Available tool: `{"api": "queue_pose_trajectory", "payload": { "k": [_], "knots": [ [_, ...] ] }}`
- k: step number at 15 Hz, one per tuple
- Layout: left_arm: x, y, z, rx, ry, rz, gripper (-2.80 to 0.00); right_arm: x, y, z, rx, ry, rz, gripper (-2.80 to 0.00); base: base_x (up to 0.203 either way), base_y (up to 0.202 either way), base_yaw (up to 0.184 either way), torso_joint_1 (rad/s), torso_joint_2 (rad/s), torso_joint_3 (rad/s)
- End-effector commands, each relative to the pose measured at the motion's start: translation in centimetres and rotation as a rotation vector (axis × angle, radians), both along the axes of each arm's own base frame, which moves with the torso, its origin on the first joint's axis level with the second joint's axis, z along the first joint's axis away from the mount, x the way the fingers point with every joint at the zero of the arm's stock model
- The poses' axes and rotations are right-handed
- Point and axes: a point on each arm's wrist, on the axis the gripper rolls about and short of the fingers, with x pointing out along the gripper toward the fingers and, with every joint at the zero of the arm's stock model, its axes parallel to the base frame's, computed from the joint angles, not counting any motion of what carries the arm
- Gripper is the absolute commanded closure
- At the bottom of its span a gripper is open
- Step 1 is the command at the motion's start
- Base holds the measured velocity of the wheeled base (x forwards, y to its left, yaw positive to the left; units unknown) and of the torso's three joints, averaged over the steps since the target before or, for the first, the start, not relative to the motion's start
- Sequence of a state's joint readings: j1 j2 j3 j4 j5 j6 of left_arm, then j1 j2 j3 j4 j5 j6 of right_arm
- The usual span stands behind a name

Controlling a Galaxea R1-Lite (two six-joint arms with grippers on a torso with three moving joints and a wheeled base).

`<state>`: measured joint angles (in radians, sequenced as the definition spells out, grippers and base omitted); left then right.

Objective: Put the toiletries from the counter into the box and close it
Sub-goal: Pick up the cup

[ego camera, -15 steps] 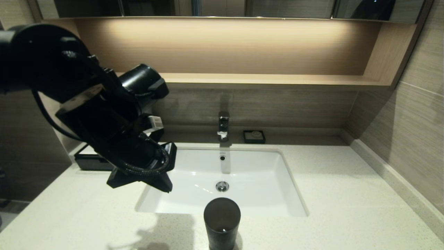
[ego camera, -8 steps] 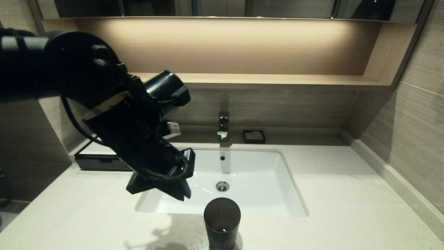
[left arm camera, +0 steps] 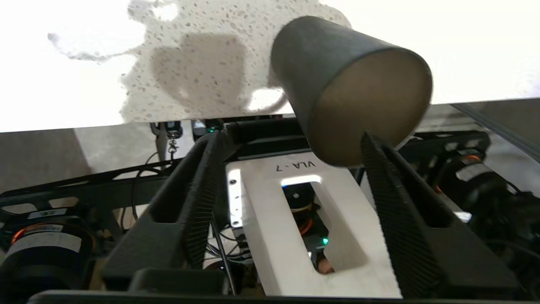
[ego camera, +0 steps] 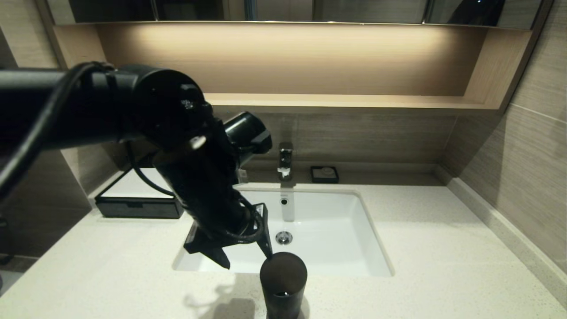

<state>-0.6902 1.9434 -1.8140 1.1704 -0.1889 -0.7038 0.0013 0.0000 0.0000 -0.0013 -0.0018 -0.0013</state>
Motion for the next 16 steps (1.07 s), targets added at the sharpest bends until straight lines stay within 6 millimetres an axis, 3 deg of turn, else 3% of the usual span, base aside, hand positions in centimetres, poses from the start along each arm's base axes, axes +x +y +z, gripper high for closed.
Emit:
{"api": "queue_pose_trajectory", "payload": {
  "k": [1,16],
  "knots": [
    [0.2,-0.8,-0.9,0.031,0.019,-0.01,-2.8,0.0,0.0,0.0,0.0,0.001,0.0,0.0,0.0,0.0,0.0,0.0,0.0,0.0],
    [-0.1,-2.5,-3.3,0.151,0.059,-0.056,-2.8,0.0,0.0,0.0,0.0,0.001,0.0,0.0,0.0,0.0,0.0,0.0,0.0,0.0]
  ]
}}
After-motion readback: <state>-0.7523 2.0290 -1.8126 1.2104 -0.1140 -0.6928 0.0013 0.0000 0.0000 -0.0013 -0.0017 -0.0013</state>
